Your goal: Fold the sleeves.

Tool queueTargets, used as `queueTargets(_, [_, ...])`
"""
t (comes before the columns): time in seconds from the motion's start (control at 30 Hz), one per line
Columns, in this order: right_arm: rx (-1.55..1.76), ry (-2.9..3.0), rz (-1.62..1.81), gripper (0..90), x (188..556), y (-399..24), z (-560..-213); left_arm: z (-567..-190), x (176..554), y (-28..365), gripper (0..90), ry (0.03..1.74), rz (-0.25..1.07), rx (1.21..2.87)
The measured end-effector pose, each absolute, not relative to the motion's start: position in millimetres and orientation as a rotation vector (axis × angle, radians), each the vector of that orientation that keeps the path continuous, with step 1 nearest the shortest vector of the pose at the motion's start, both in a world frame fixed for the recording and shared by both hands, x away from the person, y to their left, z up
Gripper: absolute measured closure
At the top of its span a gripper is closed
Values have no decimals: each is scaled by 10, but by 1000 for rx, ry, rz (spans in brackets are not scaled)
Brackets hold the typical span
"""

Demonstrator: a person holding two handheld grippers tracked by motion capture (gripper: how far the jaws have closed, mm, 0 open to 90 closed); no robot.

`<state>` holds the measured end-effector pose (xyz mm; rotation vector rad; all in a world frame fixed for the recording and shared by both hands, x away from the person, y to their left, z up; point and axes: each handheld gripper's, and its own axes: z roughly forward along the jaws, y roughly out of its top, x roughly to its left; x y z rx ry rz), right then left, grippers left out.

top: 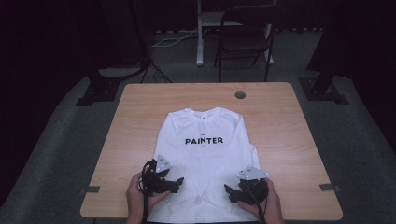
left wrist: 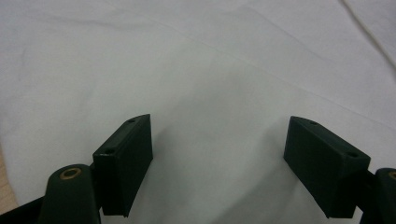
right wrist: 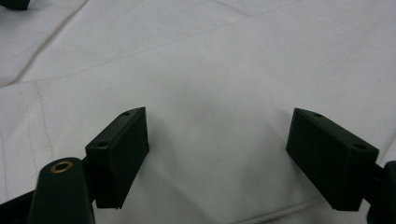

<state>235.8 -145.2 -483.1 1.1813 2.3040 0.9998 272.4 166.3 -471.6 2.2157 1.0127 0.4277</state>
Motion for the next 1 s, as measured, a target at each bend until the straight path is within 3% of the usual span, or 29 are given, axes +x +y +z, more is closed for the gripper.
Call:
queueTargets(0.53, [1204, 2283, 997, 200, 2286, -1483, -4835, -4721, 2803, 1584, 246, 1002, 434, 2213])
queueTargets(1.0, [1181, 2171, 1093, 219, 2175, -1669, -4775, -4564, 2466, 1732, 258, 989, 482, 2167])
